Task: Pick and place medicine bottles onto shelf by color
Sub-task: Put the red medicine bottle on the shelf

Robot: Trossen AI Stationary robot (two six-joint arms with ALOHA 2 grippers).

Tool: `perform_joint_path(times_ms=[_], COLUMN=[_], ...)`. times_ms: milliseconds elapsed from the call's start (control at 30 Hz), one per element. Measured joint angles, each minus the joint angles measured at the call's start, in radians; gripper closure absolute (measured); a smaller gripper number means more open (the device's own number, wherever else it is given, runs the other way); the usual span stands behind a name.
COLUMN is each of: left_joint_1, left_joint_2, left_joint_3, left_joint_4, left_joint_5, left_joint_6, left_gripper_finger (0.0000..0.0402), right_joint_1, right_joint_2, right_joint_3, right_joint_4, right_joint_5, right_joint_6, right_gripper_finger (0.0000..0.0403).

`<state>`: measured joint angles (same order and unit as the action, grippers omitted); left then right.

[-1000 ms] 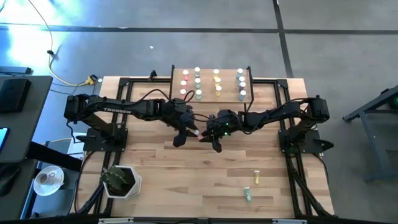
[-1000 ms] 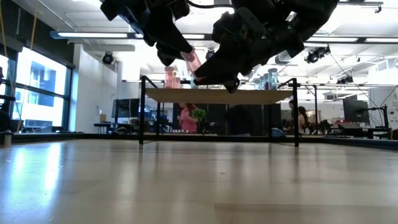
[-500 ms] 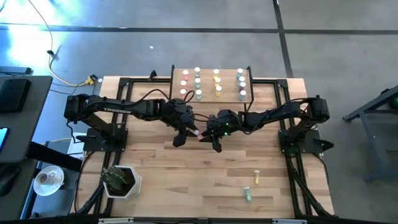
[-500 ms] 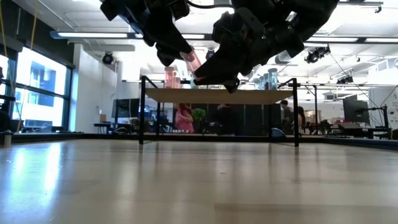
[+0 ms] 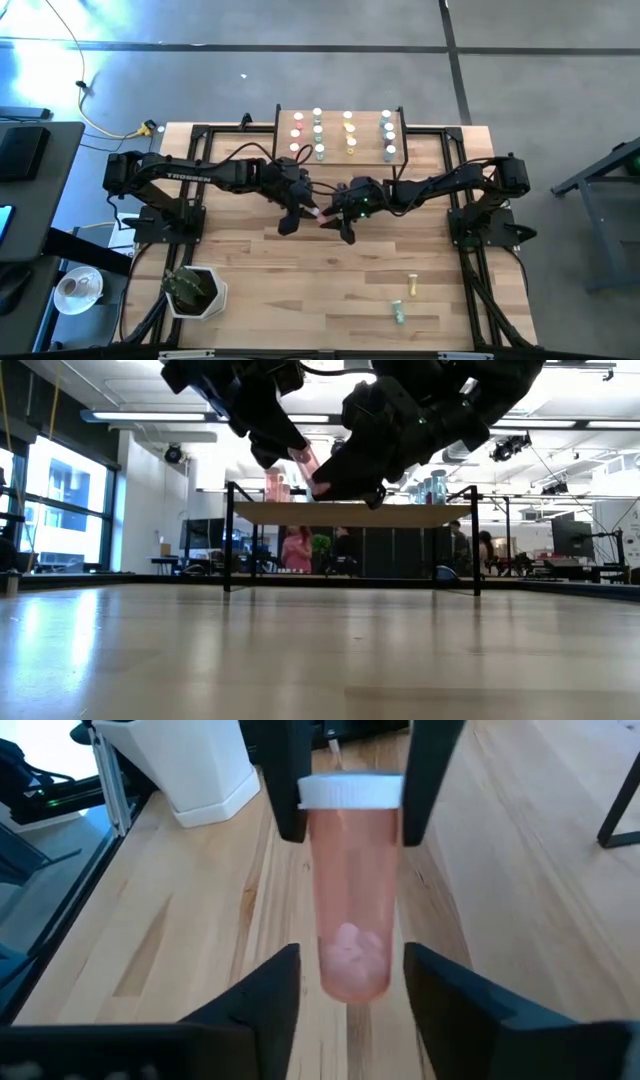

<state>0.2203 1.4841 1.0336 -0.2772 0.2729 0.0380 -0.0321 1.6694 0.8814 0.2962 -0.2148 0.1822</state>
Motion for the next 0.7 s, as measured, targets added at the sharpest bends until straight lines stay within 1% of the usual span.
perform_joint_path(times_ms=[167,400,633,700], left_joint_1=[0.0,0.0,0.012,0.026], left_joint_2=[0.0,-0.005,-0.048,-0.067], left_joint_3=[0.0,0.0,0.001,0.0], left_joint_4=[-0.028,-0.047,-0.07,-0.087], left_joint_5=[-0.023,-0.031,-0.14,-0.154], left_joint_6=[0.0,0.019,0.061,0.063], left_gripper_finger=[0.0287,0.0287,0.0287,0.0287], right_joint_1=[-0.012,-0.037,-0.054,-0.06], right_joint_2=[-0.014,-0.065,-0.131,-0.15], right_joint_3=[0.0,0.0,0.0,0.0], right_joint_4=[-0.002,-0.065,-0.097,-0.102], right_joint_5=[-0.012,-0.023,-0.023,-0.023], right_joint_6=[0.0,0.0,-0.025,-0.038], right_gripper_finger=[0.0205,0.0202,0.0202,0.0202])
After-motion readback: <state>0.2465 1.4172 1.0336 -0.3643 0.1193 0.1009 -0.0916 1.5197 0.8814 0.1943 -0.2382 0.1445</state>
